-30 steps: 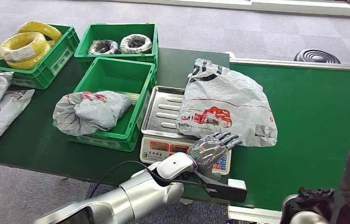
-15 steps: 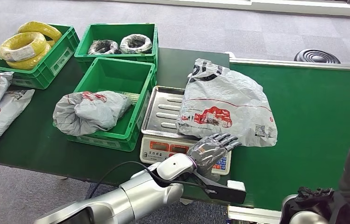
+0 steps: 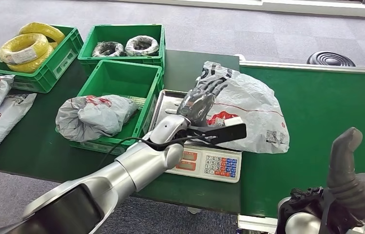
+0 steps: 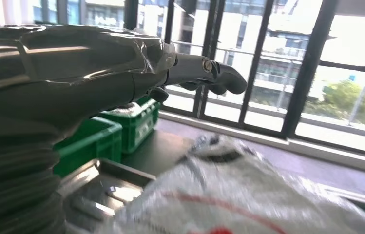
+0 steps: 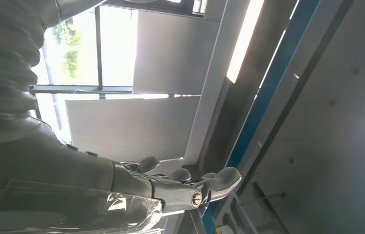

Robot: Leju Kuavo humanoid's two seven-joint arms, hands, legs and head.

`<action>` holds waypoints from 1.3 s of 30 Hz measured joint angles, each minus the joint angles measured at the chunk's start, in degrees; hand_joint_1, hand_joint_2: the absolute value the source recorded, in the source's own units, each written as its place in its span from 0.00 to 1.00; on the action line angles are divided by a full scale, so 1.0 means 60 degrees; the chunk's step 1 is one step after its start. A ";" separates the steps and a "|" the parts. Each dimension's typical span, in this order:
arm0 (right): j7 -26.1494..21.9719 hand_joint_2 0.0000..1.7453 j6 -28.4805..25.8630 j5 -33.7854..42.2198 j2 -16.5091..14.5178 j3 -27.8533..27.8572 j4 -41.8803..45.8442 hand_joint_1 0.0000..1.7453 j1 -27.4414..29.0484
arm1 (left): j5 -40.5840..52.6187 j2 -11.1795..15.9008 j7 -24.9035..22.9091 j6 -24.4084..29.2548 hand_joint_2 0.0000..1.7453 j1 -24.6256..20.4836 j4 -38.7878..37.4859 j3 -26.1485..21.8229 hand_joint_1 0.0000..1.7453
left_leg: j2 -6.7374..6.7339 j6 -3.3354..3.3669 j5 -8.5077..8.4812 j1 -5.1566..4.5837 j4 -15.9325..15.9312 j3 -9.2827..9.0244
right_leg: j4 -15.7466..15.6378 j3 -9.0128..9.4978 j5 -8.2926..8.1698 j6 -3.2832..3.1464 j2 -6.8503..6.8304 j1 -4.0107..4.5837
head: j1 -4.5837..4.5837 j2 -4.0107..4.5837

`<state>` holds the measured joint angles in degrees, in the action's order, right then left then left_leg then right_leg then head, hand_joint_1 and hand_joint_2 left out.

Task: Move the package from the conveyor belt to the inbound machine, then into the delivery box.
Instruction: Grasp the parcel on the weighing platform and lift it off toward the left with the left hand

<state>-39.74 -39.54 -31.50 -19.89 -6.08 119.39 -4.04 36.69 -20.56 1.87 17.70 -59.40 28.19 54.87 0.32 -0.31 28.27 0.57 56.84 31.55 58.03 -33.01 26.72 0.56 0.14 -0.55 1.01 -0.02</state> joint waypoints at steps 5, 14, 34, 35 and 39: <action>0.0000 1.00 0.0000 0.0039 0.0000 -0.0032 -0.0126 0.00 0.0007 | -0.0052 0.0002 -0.1040 0.0106 1.00 -0.0636 -0.0007 0.0035 0.00 | 0.0000 0.0000 0.0003 0.0000 0.0000 0.0002 | 0.0000 -0.0003 0.0001 0.0000 0.0000 0.0000 | 0.0000 0.0000; -0.0001 1.00 0.0000 -0.0002 0.0000 -0.0076 -0.0288 0.00 0.0164 | -0.0817 0.0049 -0.0816 0.0647 1.00 -0.0632 -0.0648 -0.0221 0.00 | -0.0001 -0.0001 0.0002 0.0001 -0.0002 0.0004 | 0.0000 -0.0006 0.0001 0.0000 0.0000 0.0001 | 0.0000 0.0000; -0.0001 1.00 0.0000 -0.0159 0.0000 -0.0185 -0.0201 0.00 0.0454 | 0.0741 0.0053 -0.0726 -0.1305 1.00 -0.0262 -0.0981 0.1428 0.00 | -0.0003 -0.0002 0.0003 0.0000 -0.0001 0.0005 | 0.0000 -0.0011 0.0001 0.0000 0.0001 0.0001 | 0.0000 0.0000; -0.0001 1.00 0.0000 -0.0160 0.0000 -0.0185 -0.0201 0.00 0.0454 | 0.0742 0.0053 -0.0721 -0.1304 1.00 -0.0248 -0.0981 0.1456 0.00 | -0.0004 -0.0002 0.0003 0.0000 -0.0001 0.0005 | 0.0000 -0.0011 0.0001 0.0000 0.0001 0.0001 | 0.0000 0.0000; -0.0001 1.00 0.0000 -0.0158 0.0000 -0.0185 -0.0201 0.00 0.0455 | 0.0742 0.0052 -0.0712 -0.1303 1.00 -0.0232 -0.0982 0.1539 0.00 | -0.0003 -0.0002 0.0003 0.0000 -0.0001 0.0006 | -0.0001 -0.0012 0.0001 0.0000 0.0001 0.0000 | -0.0001 0.0000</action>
<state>-39.74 -39.54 -32.45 -19.89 -7.19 118.18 -1.31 41.14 -20.24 -2.40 9.88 -60.79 22.30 64.11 0.30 -0.32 28.29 0.56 56.83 31.58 58.03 -33.09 26.73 0.56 0.15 -0.55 1.00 -0.02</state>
